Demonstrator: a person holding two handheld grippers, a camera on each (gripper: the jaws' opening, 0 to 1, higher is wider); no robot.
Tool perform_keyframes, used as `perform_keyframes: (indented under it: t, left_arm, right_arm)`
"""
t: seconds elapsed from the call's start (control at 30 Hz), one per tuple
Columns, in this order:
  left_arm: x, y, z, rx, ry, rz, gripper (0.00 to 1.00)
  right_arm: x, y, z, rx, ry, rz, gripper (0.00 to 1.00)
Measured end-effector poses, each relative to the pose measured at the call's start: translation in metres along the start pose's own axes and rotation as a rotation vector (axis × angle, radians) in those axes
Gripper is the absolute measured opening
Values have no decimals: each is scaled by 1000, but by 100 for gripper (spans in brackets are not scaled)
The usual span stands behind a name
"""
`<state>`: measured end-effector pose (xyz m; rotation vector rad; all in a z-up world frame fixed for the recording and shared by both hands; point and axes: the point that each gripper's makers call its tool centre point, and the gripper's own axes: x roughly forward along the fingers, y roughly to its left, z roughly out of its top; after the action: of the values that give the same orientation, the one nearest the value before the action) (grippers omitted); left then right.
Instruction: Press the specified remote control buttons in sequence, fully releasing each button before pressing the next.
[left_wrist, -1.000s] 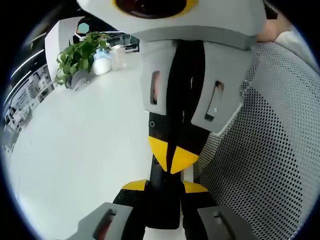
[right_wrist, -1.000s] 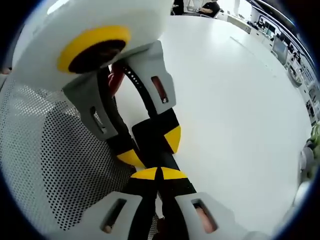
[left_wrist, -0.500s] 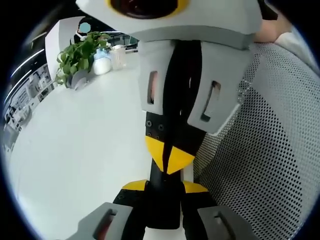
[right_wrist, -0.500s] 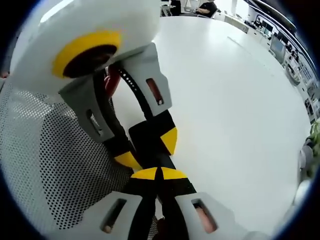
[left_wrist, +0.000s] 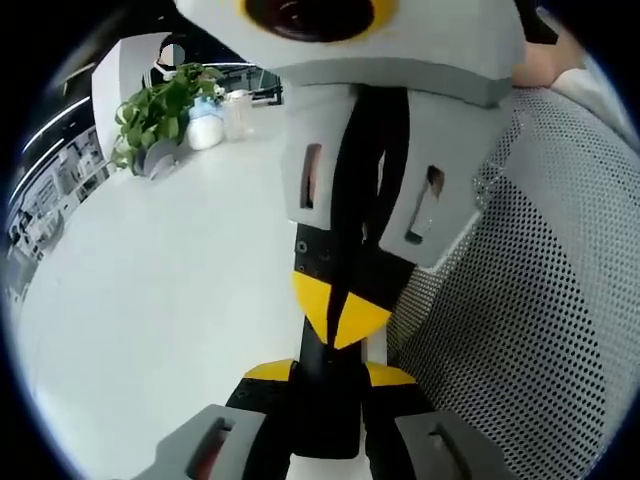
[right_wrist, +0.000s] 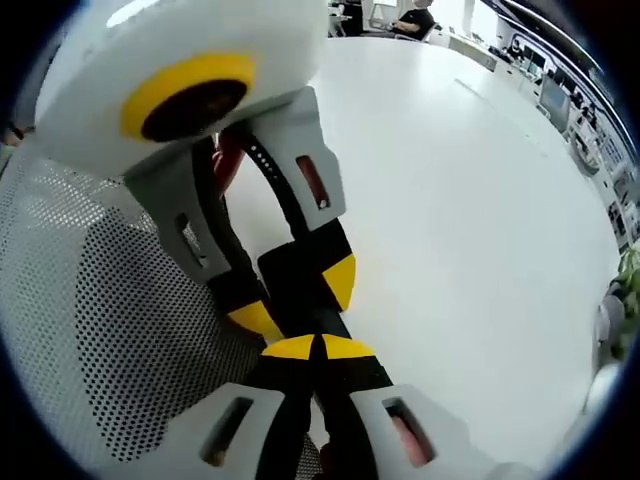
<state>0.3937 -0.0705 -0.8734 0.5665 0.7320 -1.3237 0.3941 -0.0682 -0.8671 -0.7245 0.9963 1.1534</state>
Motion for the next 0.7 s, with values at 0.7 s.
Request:
perform_keyframes:
  t: [0.7]
  left_arm:
    - [1,0,0,1,-8,0,25]
  right_arm:
    - [-1,-4,-2,121,5,13,0]
